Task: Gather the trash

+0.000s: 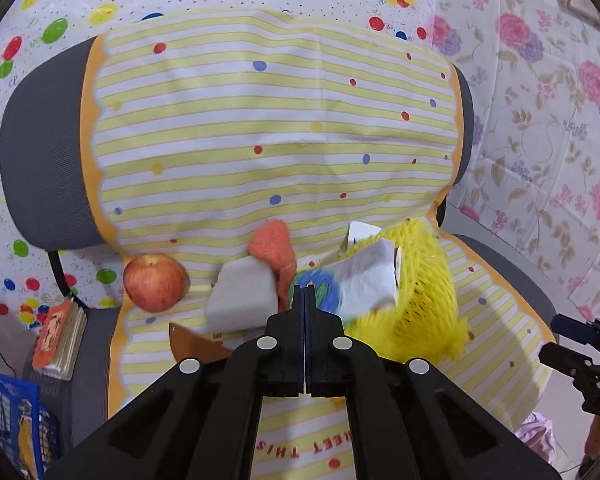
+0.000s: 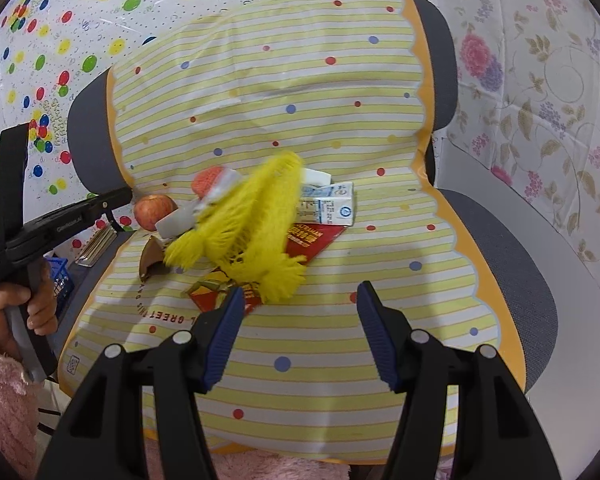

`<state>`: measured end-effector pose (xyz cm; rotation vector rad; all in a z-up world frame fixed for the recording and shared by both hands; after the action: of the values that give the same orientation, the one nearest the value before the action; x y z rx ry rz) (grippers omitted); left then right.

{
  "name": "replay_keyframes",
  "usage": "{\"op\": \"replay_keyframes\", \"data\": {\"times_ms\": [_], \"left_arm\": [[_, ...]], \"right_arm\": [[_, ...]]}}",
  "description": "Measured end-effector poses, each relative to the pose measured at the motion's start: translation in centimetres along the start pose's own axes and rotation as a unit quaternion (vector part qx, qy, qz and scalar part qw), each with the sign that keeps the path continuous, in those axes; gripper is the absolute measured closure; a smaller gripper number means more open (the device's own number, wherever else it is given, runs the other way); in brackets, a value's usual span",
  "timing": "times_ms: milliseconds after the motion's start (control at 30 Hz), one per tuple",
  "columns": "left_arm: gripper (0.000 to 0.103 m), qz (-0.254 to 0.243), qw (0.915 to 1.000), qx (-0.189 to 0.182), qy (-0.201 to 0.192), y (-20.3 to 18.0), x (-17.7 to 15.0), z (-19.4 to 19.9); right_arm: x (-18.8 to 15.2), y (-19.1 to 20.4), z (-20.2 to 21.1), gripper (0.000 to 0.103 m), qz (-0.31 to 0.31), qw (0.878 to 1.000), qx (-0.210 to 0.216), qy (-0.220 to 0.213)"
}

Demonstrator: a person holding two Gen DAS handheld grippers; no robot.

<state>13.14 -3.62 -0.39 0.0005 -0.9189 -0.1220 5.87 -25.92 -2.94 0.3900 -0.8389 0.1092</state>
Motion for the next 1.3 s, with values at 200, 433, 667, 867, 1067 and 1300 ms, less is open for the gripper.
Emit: {"op": "replay_keyframes", "data": {"times_ms": [200,433,667,867,1067,1300], "left_arm": [[0.061,-0.019,0.9997,-0.011,0.01,-2.3,-1.5,-0.9],[0.055,-0.073,0.9972,-0.01,0.015,-6.9,-1.3,-3.7],[0.057,-0.079,0.9959,0.017,0.039,-7.2,-0.8,-6.7],[0.057,-0.042,0.9985,0.021,0.028,-4.5,0.5,-6.5],[0.078,-0.066,0.9973,0.012,0.03,-5.6,1.3,-7.7],[0.101,-0.046,0.9988,-0.018,-0.006,-5.6,3.0,-6.2]], "right_arm": [[0.1,0.7,-0.1,0.045,0.002,1.0,-0.002,-0.002],[-0.3,-1.0,-0.2,0.045,-0.015,1.0,-0.01,0.002],[-0.6,-3.0,-0.3,0.045,-0.035,0.999,-0.013,0.001],[-1.1,-3.9,-1.1,0.045,-0.043,0.999,-0.012,0.008],[-1.1,-3.5,-1.7,0.045,-0.04,0.999,-0.008,0.013],[-1.1,-3.5,-1.0,0.045,-0.038,0.999,-0.017,0.012]]}}
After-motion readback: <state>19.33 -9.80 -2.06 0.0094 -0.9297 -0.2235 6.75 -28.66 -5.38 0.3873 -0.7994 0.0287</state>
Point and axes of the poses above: each gripper's, at about its wrist camera, not at the fingertips, and z roughly against the way its jaws point, y to its left, x to its top, the point moved 1 cm from there along -z, roughly the way its jaws point, and after that the axes turned 13 degrees about x, right-handed, at the moved point
